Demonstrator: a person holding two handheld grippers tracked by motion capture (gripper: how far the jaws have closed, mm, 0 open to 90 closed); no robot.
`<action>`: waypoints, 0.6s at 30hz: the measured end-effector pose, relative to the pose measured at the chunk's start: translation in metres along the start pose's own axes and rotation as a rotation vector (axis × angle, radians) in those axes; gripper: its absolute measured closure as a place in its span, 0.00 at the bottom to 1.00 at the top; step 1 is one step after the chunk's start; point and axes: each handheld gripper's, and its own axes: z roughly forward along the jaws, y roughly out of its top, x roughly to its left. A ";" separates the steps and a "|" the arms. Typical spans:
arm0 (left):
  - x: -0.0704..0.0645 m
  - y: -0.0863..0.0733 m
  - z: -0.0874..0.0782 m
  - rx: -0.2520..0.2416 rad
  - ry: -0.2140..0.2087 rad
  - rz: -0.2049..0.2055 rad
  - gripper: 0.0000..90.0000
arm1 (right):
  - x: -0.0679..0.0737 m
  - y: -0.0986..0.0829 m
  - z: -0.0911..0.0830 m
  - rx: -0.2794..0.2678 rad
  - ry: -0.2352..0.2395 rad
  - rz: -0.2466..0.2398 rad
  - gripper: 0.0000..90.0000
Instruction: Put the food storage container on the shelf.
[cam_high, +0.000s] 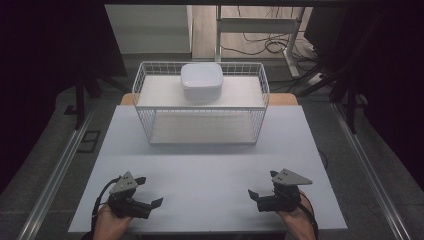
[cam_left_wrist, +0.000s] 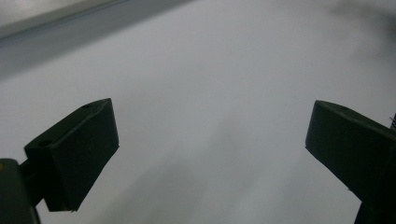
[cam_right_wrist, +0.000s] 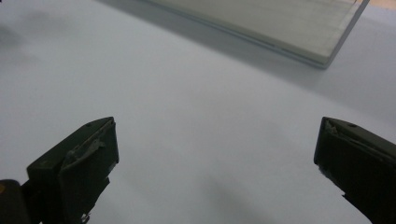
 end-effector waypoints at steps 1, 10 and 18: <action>0.000 -0.002 0.000 0.007 0.000 -0.005 0.02 | 0.000 -0.002 0.000 0.007 0.001 0.000 0.00; 0.003 -0.010 0.008 0.085 -0.017 -0.037 0.02 | 0.004 -0.019 0.003 0.106 -0.002 0.002 0.00; 0.005 -0.012 0.012 0.118 -0.031 -0.065 0.02 | 0.004 -0.028 0.003 0.185 0.003 0.025 0.00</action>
